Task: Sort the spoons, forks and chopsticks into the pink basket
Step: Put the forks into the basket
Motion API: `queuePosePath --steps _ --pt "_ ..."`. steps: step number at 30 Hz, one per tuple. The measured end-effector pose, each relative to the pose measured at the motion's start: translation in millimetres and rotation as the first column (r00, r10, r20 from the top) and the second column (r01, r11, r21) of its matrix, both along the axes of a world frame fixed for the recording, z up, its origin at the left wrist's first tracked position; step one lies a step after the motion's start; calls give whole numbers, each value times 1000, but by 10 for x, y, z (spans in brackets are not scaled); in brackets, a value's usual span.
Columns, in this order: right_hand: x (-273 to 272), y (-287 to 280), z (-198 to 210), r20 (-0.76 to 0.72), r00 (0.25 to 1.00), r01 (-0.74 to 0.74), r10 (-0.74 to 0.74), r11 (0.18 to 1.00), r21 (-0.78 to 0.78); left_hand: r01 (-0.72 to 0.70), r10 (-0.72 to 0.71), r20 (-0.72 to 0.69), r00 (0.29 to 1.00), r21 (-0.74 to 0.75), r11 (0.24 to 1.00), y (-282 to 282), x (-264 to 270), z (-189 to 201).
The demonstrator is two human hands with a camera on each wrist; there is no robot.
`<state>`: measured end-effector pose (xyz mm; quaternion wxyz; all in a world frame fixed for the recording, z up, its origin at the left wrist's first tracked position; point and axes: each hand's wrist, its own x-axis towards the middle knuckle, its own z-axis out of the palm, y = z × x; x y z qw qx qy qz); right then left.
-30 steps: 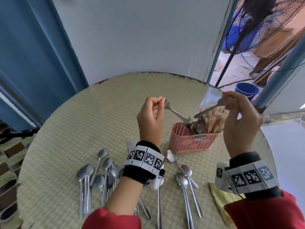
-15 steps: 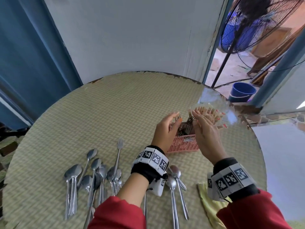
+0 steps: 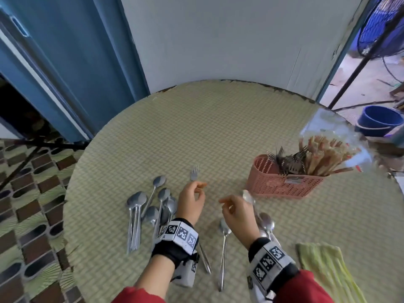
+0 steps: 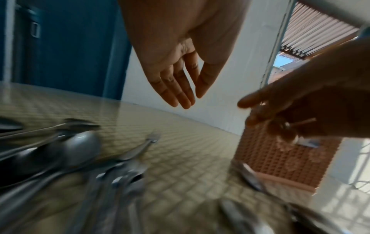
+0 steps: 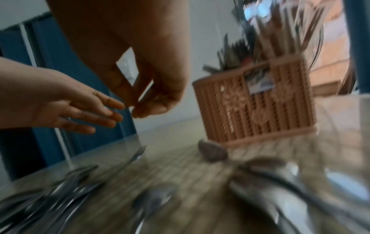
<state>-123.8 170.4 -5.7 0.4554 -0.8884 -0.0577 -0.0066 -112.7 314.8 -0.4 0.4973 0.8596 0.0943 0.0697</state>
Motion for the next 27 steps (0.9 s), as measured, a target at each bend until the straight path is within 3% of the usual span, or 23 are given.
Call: queuePosePath --steps 4,8,12,14,17,20,27 --pt "-125 389 -339 -323 943 -106 74 991 -80 -105 108 -126 986 27 994 413 -68 -226" --pt "-148 628 -494 -460 887 -109 44 988 -114 -112 117 -161 980 42 993 644 -49 -364" --pt "-114 762 -502 -441 896 -165 51 960 -225 -64 69 -210 975 33 997 730 35 -471" --pt "-99 792 -500 -438 898 -149 44 967 -209 -45 49 -231 972 24 999 740 112 -511" --pt "-54 784 -501 -459 884 53 -85 995 -81 -22 27 -254 967 23 999 722 257 -526" --pt "6 728 -477 -469 864 276 -181 951 141 8 -5 -277 961 9 1000 674 398 -504" --pt "122 551 -282 -363 911 307 -197 911 276 10 18 -339 941 80 997 569 649 -627"
